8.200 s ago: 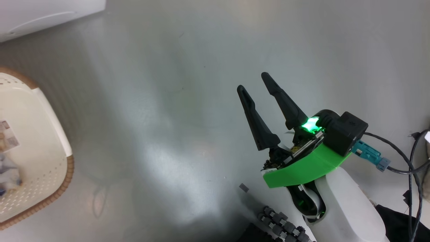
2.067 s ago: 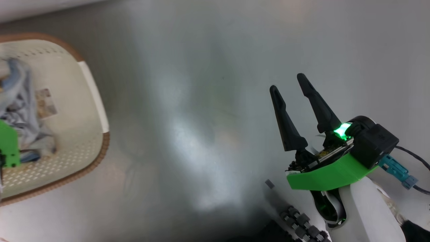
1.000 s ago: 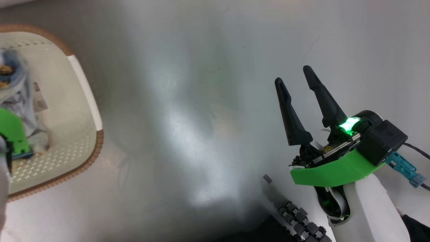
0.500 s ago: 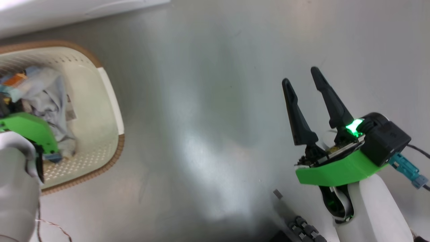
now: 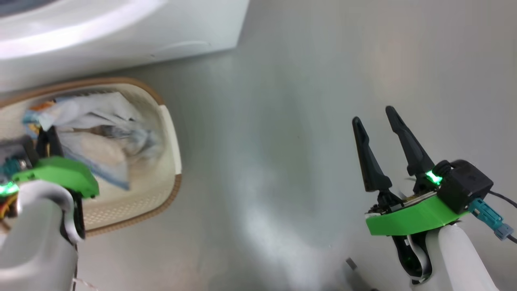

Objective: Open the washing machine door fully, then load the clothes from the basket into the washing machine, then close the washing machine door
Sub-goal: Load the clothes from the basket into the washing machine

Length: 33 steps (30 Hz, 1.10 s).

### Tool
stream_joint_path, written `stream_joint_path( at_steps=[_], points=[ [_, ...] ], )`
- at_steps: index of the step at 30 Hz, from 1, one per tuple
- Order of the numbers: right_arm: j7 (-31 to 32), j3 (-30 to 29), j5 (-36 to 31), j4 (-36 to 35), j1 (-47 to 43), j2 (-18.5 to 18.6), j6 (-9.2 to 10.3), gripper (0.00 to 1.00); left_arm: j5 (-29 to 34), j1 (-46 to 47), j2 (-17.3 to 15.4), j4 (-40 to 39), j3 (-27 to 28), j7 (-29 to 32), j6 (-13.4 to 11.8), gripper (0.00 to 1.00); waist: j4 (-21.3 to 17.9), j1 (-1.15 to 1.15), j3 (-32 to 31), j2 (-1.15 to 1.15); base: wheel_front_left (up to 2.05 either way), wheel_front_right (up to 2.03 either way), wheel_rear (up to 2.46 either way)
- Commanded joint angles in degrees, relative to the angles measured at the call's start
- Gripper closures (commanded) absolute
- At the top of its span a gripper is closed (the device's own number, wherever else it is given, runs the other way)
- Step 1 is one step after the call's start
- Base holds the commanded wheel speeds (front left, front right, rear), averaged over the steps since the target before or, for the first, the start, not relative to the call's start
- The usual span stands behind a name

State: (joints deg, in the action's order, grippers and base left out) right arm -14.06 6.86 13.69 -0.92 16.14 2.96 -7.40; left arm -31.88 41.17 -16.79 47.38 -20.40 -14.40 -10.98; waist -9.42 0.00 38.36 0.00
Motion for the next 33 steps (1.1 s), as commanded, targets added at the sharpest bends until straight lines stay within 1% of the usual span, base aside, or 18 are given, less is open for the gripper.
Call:
stream_joint_path(
  at_steps=[1,8,16,22,28,33],
  points=[
    [0.34,0.84,-0.57,-1.05,-2.24,-0.08,-0.09,0.00,0.91,-2.48,-1.96,-2.39,2.31,-0.59,-0.81,1.00,2.60,0.00,-3.95,0.00,0.00,0.00,0.00],
    [1.88,-0.77,-1.29,-0.93,-4.88,-0.08,-0.09,0.00,3.90,-11.78,-0.21,-13.66,7.84,-0.59,-2.09,1.00,4.71,0.00,-10.51,0.00,0.00,0.00,0.00],
    [3.91,-2.16,-2.31,-1.19,-8.42,-0.08,-0.09,0.00,7.68,-20.32,1.06,-23.82,11.52,-0.60,-2.51,1.00,6.27,0.00,-18.01,0.00,0.00,0.00,0.00],
    [5.24,-2.58,-2.80,-1.42,-11.05,-0.08,-0.09,0.00,10.29,-26.68,1.28,-30.79,12.27,-0.60,-2.57,1.00,6.81,0.00,-23.58,0.00,0.00,0.00,0.00],
    [6.74,-2.89,-3.11,-2.01,-13.80,-0.08,-0.09,0.00,11.60,-32.79,1.20,-36.70,11.80,-0.60,-2.75,1.00,7.31,0.00,-28.50,0.00,0.00,0.00,0.00],
    [7.99,-3.15,-3.19,-2.91,-16.01,-0.08,-0.09,0.00,12.45,-37.16,0.70,-41.76,10.61,1.00,-3.72,1.00,7.68,0.00,-31.70,0.00,0.00,0.00,0.00]
  ],
)
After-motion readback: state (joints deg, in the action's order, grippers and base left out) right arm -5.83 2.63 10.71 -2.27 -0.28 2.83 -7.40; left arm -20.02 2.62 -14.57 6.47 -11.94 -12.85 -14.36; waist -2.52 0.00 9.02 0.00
